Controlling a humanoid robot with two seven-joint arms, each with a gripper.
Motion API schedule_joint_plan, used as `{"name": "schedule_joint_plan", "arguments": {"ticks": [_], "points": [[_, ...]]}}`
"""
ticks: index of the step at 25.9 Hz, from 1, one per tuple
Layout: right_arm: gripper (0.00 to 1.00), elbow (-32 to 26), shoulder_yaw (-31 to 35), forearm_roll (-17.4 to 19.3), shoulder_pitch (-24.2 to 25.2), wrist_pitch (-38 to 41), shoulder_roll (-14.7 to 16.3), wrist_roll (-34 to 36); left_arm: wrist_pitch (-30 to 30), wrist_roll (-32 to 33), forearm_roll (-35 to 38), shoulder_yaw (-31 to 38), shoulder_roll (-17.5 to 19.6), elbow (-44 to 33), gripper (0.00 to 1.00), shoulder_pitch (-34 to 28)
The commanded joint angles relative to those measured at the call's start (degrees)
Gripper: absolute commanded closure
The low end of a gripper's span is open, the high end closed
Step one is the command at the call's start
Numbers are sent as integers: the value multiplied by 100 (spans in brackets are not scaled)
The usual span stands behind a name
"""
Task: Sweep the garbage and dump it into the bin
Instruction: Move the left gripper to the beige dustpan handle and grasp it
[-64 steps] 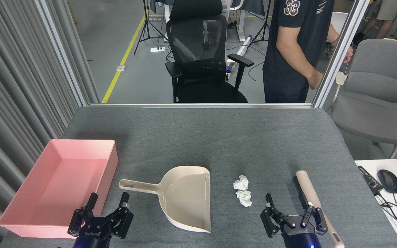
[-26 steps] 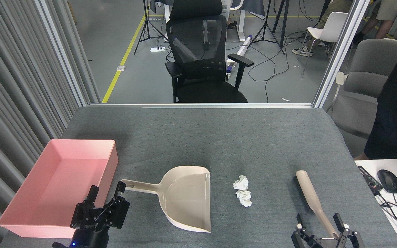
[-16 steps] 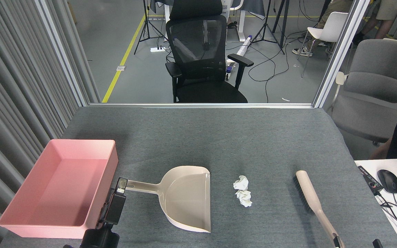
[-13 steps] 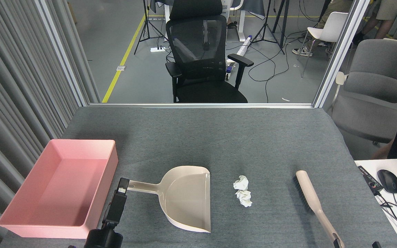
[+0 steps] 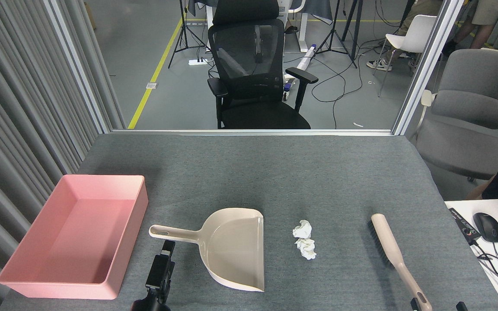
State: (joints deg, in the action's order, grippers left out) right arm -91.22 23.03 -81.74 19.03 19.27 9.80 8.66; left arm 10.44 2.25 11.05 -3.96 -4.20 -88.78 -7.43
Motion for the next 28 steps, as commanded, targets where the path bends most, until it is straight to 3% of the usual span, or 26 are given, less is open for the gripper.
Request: {"name": "schedule_joint_plan", "arguments": {"ticks": [1,28], "points": [[1,16,-9,0,-22,-2,13,-5,29,-14,-6,-9,-11,247,0,76],[1,913,-176,9,-672,217,39,30,29,-5,12,-9,-108,1592,0,1095]]}}
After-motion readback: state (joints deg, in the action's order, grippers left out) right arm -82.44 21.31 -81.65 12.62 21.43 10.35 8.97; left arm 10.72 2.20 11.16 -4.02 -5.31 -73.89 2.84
